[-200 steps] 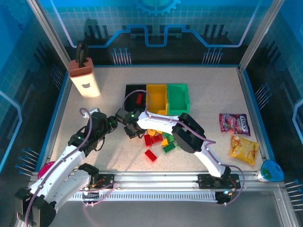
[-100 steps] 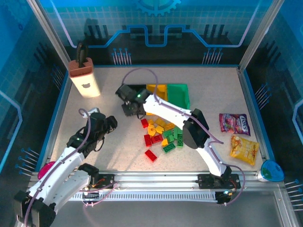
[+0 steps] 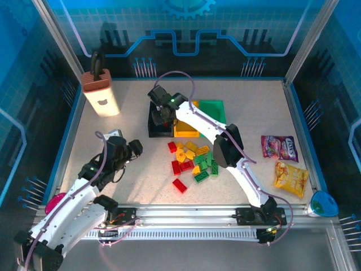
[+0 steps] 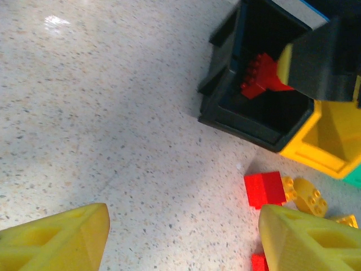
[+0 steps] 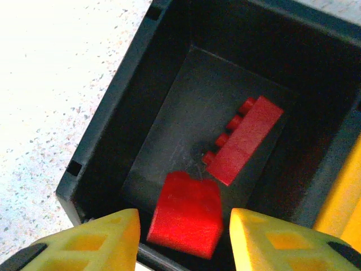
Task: Sort the legos into containers by color
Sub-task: Place the lego in the container, then pick up the lego from the center of the table.
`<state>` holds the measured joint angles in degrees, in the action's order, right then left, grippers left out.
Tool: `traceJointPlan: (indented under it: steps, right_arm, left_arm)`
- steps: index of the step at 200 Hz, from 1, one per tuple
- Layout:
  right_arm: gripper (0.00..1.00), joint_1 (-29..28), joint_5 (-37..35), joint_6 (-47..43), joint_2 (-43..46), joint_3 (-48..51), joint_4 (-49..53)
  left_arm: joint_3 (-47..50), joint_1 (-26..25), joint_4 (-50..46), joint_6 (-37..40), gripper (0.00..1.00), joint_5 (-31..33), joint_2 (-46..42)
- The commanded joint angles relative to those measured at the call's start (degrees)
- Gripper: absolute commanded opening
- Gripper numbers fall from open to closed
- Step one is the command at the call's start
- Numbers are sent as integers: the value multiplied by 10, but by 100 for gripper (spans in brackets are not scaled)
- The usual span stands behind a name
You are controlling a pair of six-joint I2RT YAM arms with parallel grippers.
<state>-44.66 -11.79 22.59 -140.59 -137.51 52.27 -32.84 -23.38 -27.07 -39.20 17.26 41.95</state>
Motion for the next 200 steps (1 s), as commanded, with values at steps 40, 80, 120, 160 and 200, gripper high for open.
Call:
traceJointPlan:
  steps: [40, 80, 120, 160, 200]
  right_arm:
    - [78, 2, 12, -20, 48, -12, -8]
    - [77, 1, 10, -10, 156, 101, -63]
    - [78, 13, 6, 3, 279, 264, -135]
    - [79, 41, -22, 18, 397, 438, -181]
    - [79, 74, -16, 45, 496, 594, -224]
  left_arm:
    - [-3, -57, 33, 24, 71, 1, 42]
    - [-22, -83, 62, 34, 74, -25, 105]
    - [-73, -104, 80, 25, 76, -63, 229]
    - [-132, -112, 103, 21, 76, -92, 344]
    - [-208, -113, 87, 17, 76, -101, 452]
